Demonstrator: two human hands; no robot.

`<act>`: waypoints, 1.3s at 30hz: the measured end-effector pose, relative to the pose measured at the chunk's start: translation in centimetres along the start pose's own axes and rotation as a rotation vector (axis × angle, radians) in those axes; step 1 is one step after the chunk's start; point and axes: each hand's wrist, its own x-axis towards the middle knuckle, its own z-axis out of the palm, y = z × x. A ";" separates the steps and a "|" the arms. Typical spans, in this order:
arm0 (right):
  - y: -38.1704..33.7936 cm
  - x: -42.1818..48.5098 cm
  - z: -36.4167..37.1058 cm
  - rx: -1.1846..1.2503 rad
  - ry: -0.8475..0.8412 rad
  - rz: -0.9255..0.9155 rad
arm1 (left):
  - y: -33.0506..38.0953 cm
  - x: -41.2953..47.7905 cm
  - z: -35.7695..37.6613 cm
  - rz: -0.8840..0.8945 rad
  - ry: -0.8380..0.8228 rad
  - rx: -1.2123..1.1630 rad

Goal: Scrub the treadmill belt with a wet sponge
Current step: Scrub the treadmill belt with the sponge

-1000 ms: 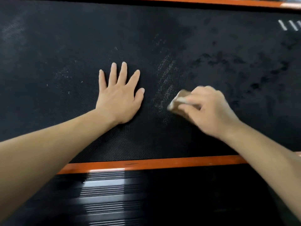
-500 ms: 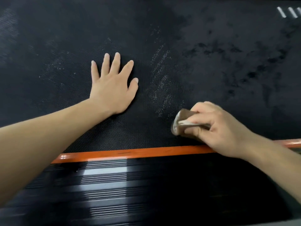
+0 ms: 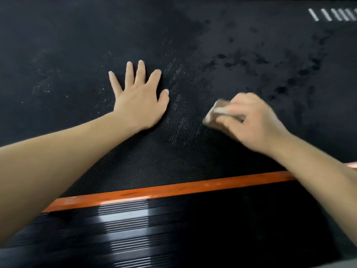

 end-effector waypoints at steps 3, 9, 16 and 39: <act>-0.2 0.2 1.0 -0.069 0.082 0.048 | -0.6 1.4 -0.2 0.013 0.016 0.001; 0.2 2.3 1.5 -0.072 0.028 -0.117 | -1.0 3.1 0.4 -0.022 0.012 0.063; -0.7 6.3 3.0 0.026 0.011 -0.004 | -1.1 3.0 0.5 -0.014 0.045 0.043; 2.4 18.0 2.8 -0.123 0.118 0.123 | 0.2 5.0 -0.1 -0.147 0.018 -0.032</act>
